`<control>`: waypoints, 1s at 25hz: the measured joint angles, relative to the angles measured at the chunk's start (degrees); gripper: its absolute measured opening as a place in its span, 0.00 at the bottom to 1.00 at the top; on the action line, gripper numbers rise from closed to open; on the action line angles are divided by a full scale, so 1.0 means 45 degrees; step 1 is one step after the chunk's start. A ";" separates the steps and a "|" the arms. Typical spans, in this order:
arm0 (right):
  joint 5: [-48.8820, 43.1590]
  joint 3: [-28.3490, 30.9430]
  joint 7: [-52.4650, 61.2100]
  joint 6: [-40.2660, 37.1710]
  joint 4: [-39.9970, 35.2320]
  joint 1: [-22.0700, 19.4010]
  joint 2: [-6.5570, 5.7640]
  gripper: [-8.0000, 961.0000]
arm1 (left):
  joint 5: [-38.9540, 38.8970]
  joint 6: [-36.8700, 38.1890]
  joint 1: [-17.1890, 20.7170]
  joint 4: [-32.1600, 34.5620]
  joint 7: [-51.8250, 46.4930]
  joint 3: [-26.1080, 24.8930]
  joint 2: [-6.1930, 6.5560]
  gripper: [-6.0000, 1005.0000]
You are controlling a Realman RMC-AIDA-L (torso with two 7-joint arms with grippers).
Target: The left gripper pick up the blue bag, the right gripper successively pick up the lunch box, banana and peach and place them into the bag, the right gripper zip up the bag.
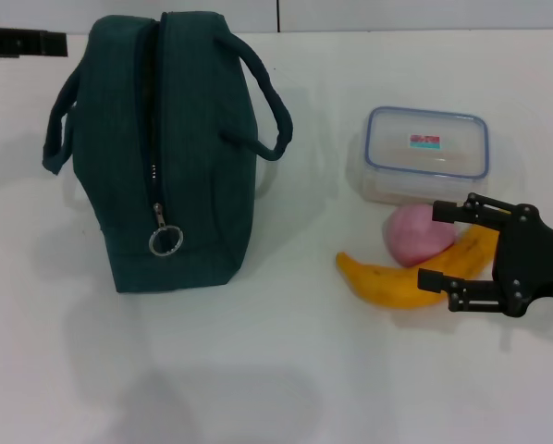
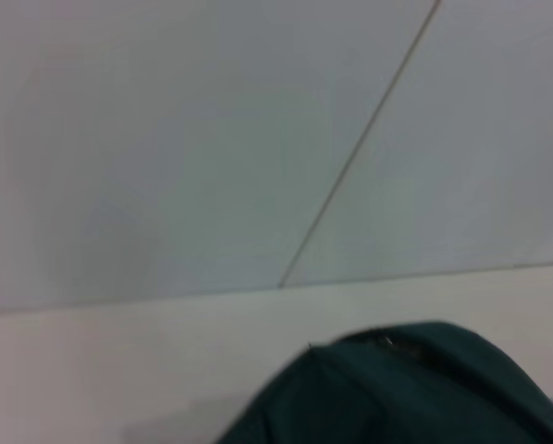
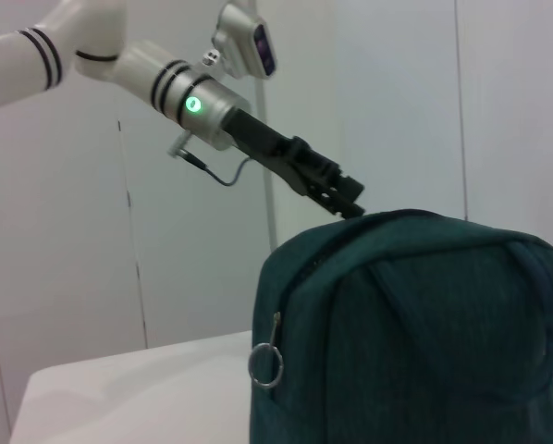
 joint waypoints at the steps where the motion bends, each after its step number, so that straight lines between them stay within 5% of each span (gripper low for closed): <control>1: 0.0004 0.0008 -0.0004 0.0058 0.0002 -0.0001 -0.0001 0.89 | 0.0023 0.0165 0.0072 0.0233 -0.0252 0.0069 -0.0051 0.87; 9: 0.0014 0.0015 -0.0305 0.0306 0.0109 0.0073 0.0000 0.89 | 0.0149 0.0434 -0.0447 -0.0572 -0.0608 0.0427 -0.0526 0.86; 24: 0.0015 0.0044 -0.0669 0.0309 0.0330 -0.0034 0.0000 0.89 | 0.0958 -0.0128 -0.0766 -0.1779 -0.0636 0.0463 -0.0785 0.86; 25: 0.0017 0.0044 -0.0669 0.0309 0.0330 -0.0045 0.0000 0.89 | 0.0976 -0.0114 -0.0764 -0.1779 -0.0682 0.0464 -0.0813 0.81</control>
